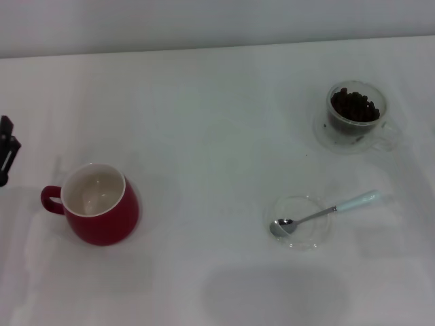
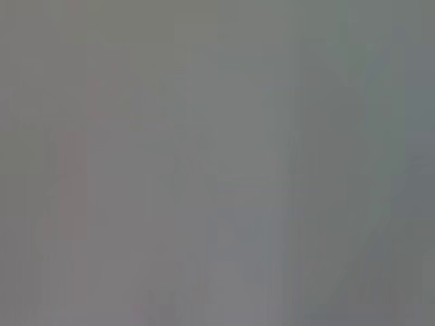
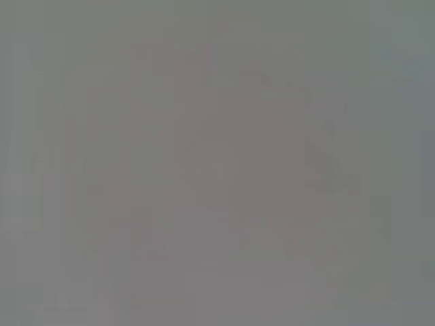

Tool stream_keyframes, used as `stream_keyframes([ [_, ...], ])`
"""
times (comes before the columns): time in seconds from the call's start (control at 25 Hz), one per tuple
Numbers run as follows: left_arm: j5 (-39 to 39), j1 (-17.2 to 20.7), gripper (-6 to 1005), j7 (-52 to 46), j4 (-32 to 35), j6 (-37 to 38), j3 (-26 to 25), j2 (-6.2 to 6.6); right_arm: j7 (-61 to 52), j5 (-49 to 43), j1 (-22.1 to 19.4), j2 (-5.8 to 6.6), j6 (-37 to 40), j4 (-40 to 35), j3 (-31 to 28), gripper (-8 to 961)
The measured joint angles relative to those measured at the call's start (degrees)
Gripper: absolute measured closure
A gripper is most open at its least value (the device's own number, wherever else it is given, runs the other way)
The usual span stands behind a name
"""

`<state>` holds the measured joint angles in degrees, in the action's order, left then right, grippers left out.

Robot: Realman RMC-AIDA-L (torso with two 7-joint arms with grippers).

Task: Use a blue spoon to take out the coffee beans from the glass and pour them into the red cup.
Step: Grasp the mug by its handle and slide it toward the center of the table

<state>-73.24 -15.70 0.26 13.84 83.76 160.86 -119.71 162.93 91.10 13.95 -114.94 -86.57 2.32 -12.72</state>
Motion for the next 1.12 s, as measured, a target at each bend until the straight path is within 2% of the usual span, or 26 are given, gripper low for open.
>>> stream_keyframes([
  [0.48,-0.04,1.01,123,0.36,0.02,0.7,1.8,0.18,-3.0,-0.05,-1.24,-0.1,-5.96,3.85,0.65,83],
  [0.72,0.04,0.7,122,0.08,-2.68,0.99,1.95,0.4,-3.58,-0.27,-1.79,-0.1,-6.54,6.3,1.34,83],
  [1.0,2.46,4.31,122,0.28,-2.31,1.91,2.02,0.11,-3.63,0.47,-1.32,-0.09,-5.75,6.02,0.74,83],
  [1.12,6.48,6.48,122,0.69,-1.56,2.78,2.08,0.05,-3.48,0.95,-1.17,-0.04,-5.21,5.68,0.07,83],
])
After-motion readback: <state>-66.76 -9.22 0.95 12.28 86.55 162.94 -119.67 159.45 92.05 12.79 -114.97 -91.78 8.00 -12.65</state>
